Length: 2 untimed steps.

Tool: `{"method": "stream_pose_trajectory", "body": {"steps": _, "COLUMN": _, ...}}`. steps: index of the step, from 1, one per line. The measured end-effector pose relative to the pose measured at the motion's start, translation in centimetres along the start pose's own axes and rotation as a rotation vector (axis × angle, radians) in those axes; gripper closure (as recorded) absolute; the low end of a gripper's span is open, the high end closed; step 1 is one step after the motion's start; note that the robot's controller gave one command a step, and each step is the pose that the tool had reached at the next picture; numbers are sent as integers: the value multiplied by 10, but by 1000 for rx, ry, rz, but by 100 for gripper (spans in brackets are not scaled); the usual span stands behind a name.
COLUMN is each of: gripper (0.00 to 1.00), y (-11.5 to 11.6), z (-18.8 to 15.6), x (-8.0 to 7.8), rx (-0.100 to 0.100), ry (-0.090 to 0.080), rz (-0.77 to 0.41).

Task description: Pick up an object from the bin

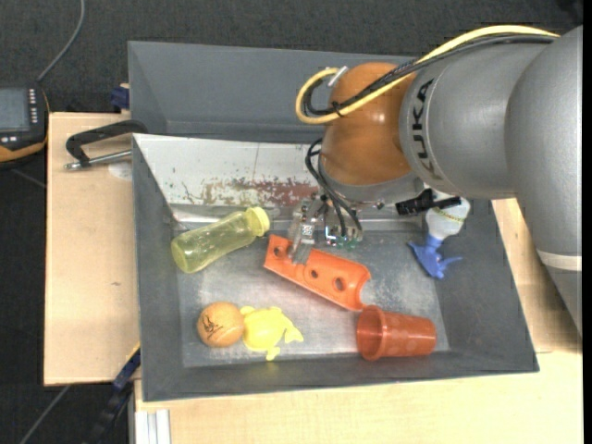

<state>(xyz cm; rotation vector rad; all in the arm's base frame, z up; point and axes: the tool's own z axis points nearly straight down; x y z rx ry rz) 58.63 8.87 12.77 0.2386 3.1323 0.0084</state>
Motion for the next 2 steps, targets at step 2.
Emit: {"method": "stream_pose_trajectory", "body": {"steps": 2, "gripper": 100, "y": -10, "z": -77, "x": -4, "rx": 1, "ry": 5, "rz": 43}}
